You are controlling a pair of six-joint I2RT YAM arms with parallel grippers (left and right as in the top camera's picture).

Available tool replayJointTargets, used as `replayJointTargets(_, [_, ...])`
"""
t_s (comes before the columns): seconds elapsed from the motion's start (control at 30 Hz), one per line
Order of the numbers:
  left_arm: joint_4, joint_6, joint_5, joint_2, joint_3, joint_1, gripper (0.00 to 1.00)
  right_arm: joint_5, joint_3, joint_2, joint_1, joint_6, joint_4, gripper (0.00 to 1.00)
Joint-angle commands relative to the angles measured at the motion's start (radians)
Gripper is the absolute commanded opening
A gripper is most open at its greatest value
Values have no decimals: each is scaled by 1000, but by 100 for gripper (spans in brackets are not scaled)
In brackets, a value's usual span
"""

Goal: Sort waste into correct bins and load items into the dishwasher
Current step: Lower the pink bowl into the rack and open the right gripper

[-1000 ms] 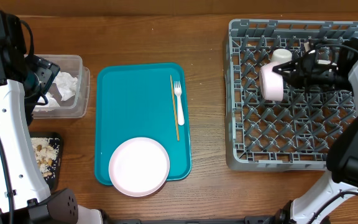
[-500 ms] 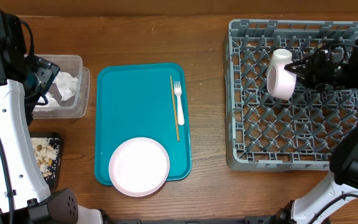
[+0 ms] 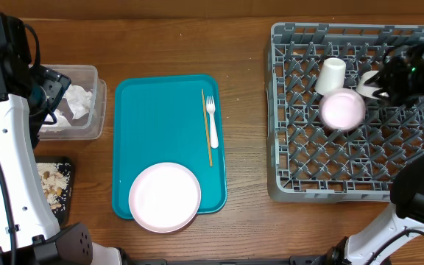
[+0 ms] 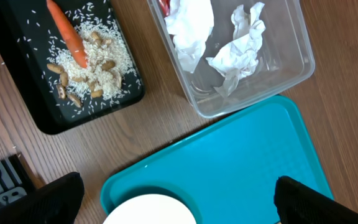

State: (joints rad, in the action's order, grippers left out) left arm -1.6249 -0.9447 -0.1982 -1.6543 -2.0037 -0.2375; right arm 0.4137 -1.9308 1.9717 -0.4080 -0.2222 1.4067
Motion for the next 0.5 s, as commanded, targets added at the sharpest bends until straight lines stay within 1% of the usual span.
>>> replayJointTargets(0.0, [3, -21, -3, -6, -7, -4, 100, -77, -121, -34, 1, -18, 45, 37])
replayJointTargets(0.17, [2, -21, -3, -6, -7, -4, 100, -89, -157, -61, 39, -14, 73, 37])
replayJointTargets(0.33, [3, -21, -3, -6, -7, -4, 100, -175, -151, -61, 117, -14, 82, 38])
replayJointTargets(0.4, [3, -21, -3, -6, -7, -4, 100, -242, -134, -61, 154, -16, 84, 36])
replayJointTargets(0.43, [3, -21, -3, -6, -7, -4, 100, -257, -124, -60, 167, -19, 85, 33])
replayJointTargets(0.47, [3, -21, -3, -6, -7, -4, 100, -253, -108, -60, 183, -19, 85, 24])
